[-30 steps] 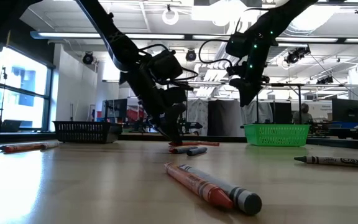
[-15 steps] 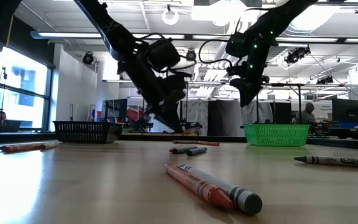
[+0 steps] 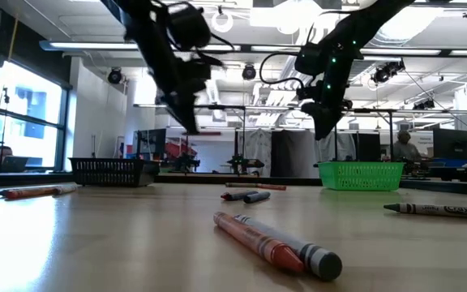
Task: Sort crayons
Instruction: Put the orange crayon into the black bin
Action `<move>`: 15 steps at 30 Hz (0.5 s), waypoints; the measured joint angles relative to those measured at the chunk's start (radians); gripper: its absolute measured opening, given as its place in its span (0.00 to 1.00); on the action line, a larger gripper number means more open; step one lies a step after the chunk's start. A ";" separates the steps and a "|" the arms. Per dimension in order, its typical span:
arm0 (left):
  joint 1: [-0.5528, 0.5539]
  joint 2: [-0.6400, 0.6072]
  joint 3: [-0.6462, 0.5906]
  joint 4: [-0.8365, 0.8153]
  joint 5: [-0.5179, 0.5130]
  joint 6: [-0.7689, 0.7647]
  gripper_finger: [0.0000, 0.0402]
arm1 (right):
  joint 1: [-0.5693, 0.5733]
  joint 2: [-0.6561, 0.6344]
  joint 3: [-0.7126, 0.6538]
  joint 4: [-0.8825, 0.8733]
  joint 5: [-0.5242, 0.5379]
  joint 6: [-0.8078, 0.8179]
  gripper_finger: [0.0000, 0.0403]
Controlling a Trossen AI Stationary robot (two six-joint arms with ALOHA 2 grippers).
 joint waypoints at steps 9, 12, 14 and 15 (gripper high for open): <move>0.052 -0.172 -0.030 -0.372 -0.181 -0.190 0.00 | 0.000 0.000 0.000 0.010 -0.027 0.000 0.32; 0.095 -0.181 -0.084 -0.377 -0.160 -0.199 0.00 | 0.000 0.000 0.000 0.039 -0.028 0.000 0.32; 0.125 -0.182 -0.124 -0.359 -0.131 -0.200 0.00 | 0.000 0.000 0.000 0.056 -0.029 -0.001 0.32; 0.138 -0.181 -0.144 -0.347 -0.117 -0.201 0.00 | 0.000 0.000 0.000 0.064 -0.029 -0.002 0.32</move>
